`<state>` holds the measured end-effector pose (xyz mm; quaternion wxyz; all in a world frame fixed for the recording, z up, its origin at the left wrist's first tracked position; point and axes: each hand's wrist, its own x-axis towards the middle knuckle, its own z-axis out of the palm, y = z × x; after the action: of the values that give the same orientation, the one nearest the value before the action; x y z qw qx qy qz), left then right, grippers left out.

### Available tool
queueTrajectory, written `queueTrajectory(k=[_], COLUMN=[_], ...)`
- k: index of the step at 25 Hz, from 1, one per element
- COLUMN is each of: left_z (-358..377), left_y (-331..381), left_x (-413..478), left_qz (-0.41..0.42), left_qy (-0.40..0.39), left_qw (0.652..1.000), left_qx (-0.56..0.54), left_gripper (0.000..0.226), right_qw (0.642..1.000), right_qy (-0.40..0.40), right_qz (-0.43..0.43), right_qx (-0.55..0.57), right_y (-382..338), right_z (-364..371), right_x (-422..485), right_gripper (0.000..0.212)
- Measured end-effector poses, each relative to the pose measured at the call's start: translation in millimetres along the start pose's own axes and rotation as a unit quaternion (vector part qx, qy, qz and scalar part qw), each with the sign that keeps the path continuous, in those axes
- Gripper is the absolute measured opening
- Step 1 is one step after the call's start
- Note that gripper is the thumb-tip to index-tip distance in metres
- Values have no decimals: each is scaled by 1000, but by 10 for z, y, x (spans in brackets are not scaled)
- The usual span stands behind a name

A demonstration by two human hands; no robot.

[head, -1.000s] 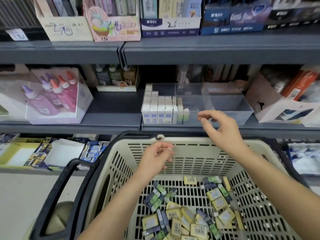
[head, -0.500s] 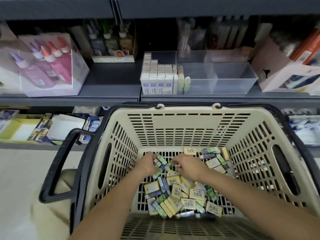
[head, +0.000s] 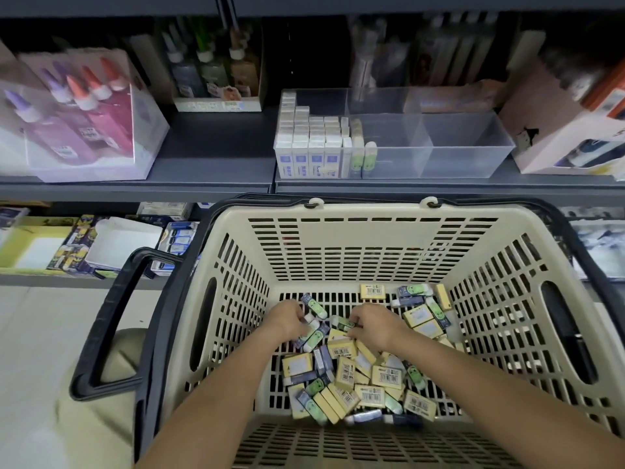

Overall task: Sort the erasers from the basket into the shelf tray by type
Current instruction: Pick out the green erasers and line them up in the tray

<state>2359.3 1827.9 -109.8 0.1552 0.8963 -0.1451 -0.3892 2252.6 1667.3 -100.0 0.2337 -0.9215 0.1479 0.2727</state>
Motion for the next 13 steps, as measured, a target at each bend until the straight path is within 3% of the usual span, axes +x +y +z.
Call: queueTrajectory(k=[4,6,8,10,13], left_z=[-94,-35,99,197,206], left_y=[62,113,138,131,115], left_x=[1,-64,-118,-113,-103], left_qz=[14,28,44,47,63], left_qy=[-3,-38,-43,-18,12], left_qw=[997,999,996,998,994], left_qx=[-80,4,63,47,83], left_gripper=[23,20,34,54,53], right_qw=[998,998,997,997,995], right_qy=[5,8,6,7,12], right_qz=[20,20,18,13,7], right_qx=[57,65,69,76,103], right_y=[83,84,69,55,38], right_z=[-15,-27,-27,-19,-13], right_x=[-34,-42,-50,-50,-41], right_gripper=[22,21,24,25,25])
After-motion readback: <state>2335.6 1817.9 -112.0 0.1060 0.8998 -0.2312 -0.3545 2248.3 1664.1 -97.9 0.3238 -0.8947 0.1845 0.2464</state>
